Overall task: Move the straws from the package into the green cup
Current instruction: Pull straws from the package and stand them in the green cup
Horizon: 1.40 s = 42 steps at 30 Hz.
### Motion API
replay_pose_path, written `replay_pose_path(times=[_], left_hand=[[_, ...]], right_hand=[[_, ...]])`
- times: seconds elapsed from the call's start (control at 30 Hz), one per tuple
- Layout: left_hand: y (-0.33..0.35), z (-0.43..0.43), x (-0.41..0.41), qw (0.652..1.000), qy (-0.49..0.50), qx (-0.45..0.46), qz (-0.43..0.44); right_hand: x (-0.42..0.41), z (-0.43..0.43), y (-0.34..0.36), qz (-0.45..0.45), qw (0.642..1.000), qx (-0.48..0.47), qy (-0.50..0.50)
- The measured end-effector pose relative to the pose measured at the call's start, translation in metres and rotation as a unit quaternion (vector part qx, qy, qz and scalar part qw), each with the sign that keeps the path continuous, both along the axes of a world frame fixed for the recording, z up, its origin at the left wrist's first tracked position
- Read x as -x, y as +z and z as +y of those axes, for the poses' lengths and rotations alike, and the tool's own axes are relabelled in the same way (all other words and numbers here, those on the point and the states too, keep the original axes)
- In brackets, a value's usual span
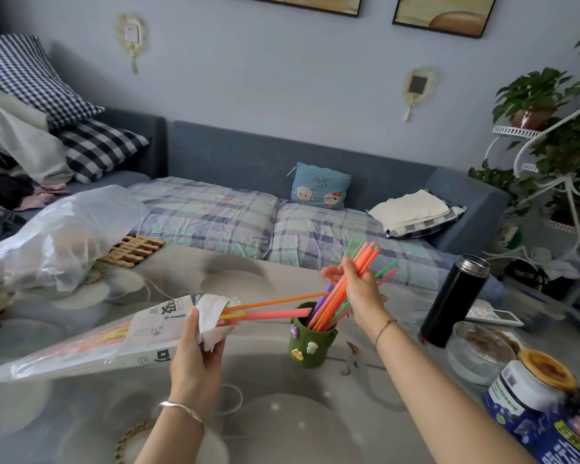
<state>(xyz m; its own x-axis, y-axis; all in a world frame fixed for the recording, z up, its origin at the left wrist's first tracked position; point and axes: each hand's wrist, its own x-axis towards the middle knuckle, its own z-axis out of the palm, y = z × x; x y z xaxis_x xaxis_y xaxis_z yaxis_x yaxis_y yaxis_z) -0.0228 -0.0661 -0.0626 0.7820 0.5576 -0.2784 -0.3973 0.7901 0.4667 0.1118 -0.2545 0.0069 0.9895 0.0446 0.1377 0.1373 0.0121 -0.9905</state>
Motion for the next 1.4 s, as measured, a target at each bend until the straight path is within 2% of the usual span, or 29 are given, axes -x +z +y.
replay_pose_path(times=[0.1,0.27,0.5,0.63,0.7,0.77,0.87,0.97,1.07,1.17,1.27,1.4], left_hand=[[0.001,-0.005,-0.001,1.000,-0.012,-0.016,0.011],[0.005,-0.013,-0.003,0.999,-0.014,-0.014,0.025],[0.016,-0.026,0.000,0.999,-0.012,0.009,0.038],[0.029,-0.032,0.008,0.999,-0.017,0.012,0.031],[0.037,-0.035,0.013,0.999,-0.025,0.005,0.022],[0.045,-0.037,0.018,0.999,-0.030,-0.002,0.015],[0.061,-0.040,0.028,0.999,-0.034,-0.023,0.002],[0.075,-0.039,0.042,0.998,-0.033,-0.045,-0.008],[0.083,-0.033,0.054,0.998,-0.021,-0.065,-0.002],[0.091,-0.035,0.065,0.994,-0.011,-0.103,0.016],[0.097,-0.041,0.072,0.984,-0.004,-0.177,0.034],[0.111,-0.047,0.087,0.948,-0.002,-0.317,0.030]], right_hand=[[0.000,-0.006,0.004,-0.018,0.999,0.041,-0.024],[0.005,-0.028,0.022,-0.180,0.971,0.099,-0.120],[0.014,-0.047,0.027,-0.192,0.961,0.154,-0.130],[0.046,-0.036,0.034,-0.274,0.941,0.149,-0.134],[0.069,-0.025,0.032,-0.290,0.943,0.123,-0.111],[0.089,-0.011,0.025,-0.255,0.961,0.060,-0.091],[0.110,0.004,0.006,-0.131,0.983,-0.041,-0.126],[0.132,0.009,-0.001,-0.050,0.976,-0.078,-0.195],[0.148,0.007,0.016,-0.004,0.971,-0.160,-0.176],[0.155,0.011,0.030,0.085,0.951,-0.288,-0.077],[0.155,0.024,0.023,0.150,0.941,-0.304,0.009],[0.177,0.037,0.022,0.254,0.861,-0.440,0.028]])
